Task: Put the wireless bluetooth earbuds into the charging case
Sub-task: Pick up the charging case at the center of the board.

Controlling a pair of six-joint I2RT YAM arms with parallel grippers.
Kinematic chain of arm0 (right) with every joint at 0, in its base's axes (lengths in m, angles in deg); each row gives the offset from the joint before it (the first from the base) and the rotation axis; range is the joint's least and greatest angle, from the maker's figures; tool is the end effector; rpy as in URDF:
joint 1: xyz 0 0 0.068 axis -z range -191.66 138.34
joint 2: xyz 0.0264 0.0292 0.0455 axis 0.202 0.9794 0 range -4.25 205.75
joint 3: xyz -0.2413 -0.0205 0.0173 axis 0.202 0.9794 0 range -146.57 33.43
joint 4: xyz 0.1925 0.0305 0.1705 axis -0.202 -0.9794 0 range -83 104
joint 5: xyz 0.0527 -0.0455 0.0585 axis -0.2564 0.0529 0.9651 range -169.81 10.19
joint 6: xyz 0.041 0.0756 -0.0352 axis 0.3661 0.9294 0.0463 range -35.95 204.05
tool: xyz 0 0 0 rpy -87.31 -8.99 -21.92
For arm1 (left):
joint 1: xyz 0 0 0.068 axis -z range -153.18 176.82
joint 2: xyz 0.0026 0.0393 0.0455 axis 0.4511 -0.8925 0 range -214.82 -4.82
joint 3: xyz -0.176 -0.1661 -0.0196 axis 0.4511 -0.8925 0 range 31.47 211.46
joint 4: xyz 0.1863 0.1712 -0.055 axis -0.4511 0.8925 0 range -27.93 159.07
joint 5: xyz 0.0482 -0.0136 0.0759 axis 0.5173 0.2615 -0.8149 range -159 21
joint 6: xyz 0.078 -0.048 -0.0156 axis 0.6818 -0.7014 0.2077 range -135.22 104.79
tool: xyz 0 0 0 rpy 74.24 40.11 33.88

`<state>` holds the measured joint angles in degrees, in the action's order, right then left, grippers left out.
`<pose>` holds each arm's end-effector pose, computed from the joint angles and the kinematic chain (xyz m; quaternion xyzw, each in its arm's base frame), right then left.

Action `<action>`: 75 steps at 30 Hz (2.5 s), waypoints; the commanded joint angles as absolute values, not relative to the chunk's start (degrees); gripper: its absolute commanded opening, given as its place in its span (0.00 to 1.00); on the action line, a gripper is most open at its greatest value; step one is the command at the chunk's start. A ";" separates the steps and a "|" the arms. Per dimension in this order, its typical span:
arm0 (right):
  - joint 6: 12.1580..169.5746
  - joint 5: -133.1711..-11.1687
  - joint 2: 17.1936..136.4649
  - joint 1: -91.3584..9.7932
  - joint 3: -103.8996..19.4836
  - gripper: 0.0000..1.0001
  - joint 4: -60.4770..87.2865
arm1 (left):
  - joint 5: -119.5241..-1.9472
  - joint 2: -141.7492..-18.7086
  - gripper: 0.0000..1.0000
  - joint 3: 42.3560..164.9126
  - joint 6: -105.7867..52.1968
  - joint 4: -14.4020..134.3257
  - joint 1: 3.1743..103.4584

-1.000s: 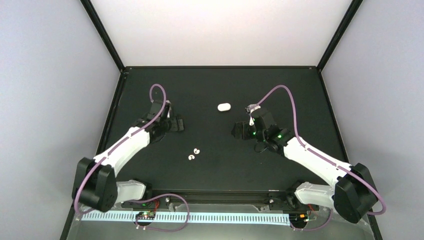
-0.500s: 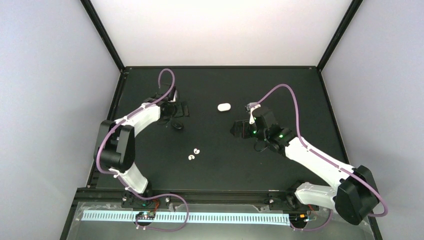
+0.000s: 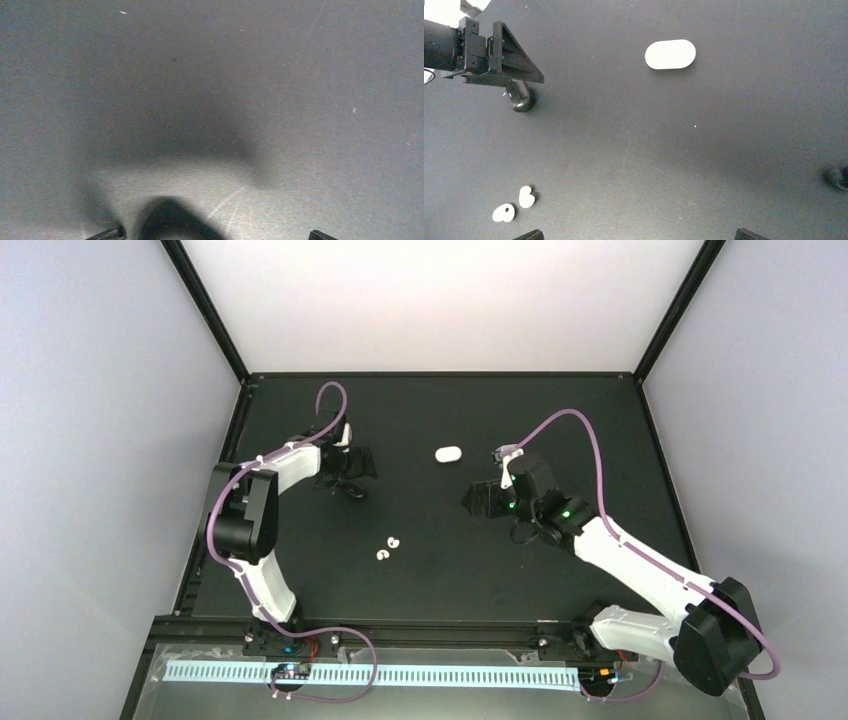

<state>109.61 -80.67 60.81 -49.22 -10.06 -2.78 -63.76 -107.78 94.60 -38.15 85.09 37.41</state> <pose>0.2330 0.1775 0.1935 -0.0909 0.8955 0.2222 0.3747 0.3608 -0.0753 0.0913 -0.0936 0.9666 -0.1102 0.2118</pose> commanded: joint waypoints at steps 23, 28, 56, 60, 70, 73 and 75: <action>108.58 -80.72 58.87 -49.45 -9.89 1.00 -3.22 | -63.66 -103.91 0.97 86.98 -38.88 86.76 42.46; 108.31 -80.95 58.45 -49.45 -9.82 1.00 -3.23 | -69.69 -102.60 0.96 88.21 -36.90 91.17 45.88; 108.31 -82.09 57.25 -49.54 -8.50 1.00 -3.85 | -72.20 -113.10 0.84 98.37 -24.96 96.27 47.38; 108.39 -81.97 57.44 -49.51 -8.41 1.00 -3.75 | -73.25 -112.91 0.81 97.97 -26.45 96.83 47.38; 108.39 -81.84 56.95 -49.52 -8.35 1.00 -3.89 | -74.30 -111.62 0.77 96.07 -30.44 97.24 47.60; 108.40 -81.86 56.76 -49.49 -8.24 1.00 -4.00 | -74.44 -111.37 0.81 95.63 -30.90 97.38 47.81; 108.40 -81.93 56.66 -49.54 -8.17 1.00 -4.02 | -74.85 -111.35 0.82 95.63 -30.59 97.57 47.99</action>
<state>109.39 -81.13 57.48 -49.22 -8.83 -3.82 -72.77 -110.67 97.35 -29.46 94.99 47.48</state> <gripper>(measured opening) 0.996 0.811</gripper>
